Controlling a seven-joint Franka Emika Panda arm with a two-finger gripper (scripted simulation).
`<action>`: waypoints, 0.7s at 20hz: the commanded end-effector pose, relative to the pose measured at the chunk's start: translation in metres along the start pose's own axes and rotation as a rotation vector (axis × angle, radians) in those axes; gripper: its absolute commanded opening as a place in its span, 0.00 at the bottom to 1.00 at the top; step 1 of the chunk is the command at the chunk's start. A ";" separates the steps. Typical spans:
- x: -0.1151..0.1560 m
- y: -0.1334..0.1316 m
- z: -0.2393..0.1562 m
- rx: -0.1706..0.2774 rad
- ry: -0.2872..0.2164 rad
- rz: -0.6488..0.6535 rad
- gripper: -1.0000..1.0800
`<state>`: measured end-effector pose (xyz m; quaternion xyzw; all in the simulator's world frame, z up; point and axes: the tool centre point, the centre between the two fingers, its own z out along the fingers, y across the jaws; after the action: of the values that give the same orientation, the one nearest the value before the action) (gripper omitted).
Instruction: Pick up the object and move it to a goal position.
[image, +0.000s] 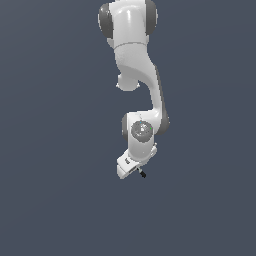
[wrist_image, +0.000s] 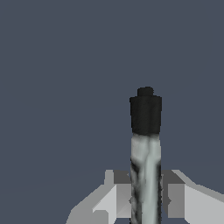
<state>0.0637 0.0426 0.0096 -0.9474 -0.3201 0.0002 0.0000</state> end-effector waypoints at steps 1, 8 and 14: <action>0.000 0.000 0.000 0.000 0.000 0.000 0.00; -0.010 0.007 -0.010 0.000 0.000 0.000 0.00; -0.037 0.024 -0.035 0.000 0.000 0.000 0.00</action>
<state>0.0518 0.0105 0.0366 -0.9472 -0.3206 0.0007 0.0003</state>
